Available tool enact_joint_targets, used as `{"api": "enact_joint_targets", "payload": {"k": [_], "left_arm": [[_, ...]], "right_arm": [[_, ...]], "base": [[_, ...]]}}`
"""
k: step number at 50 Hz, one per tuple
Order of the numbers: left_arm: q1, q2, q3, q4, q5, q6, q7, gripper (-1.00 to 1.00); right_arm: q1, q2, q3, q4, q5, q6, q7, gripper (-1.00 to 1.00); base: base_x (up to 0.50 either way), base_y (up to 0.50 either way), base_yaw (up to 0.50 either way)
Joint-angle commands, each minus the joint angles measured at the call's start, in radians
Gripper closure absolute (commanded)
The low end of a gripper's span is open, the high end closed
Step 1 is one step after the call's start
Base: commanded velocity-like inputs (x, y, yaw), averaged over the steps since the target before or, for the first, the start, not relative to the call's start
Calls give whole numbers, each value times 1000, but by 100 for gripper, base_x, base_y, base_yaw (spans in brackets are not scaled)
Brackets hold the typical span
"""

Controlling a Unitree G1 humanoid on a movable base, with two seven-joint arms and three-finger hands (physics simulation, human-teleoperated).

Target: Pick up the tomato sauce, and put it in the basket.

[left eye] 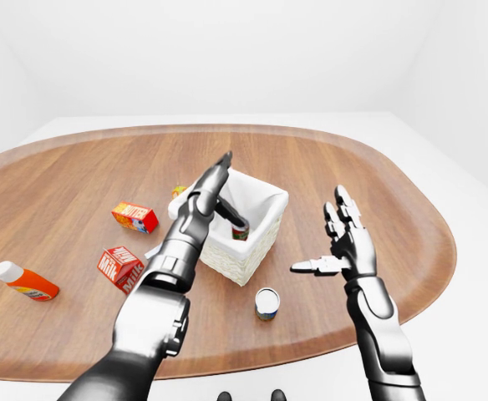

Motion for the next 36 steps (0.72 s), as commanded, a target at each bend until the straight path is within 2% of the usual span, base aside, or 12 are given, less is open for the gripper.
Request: {"api": "enact_joint_targets", "payload": {"k": [1,23,36], "left_arm": [[14,2,1,-92,-5,43,-34,-100],[80,1,8,-349,-16,43,-121,-100],[179,-3,16,-687,-48,43,-208,-100]], "right_arm": [[2,1,3,8,-2,0,1,-100],[-4,-2,-1,5,0,0,0,-100],[-1,1,5,12,-5,0,0,-100]], "base": [[0,0,0],[0,0,0],[0,0,0]]}}
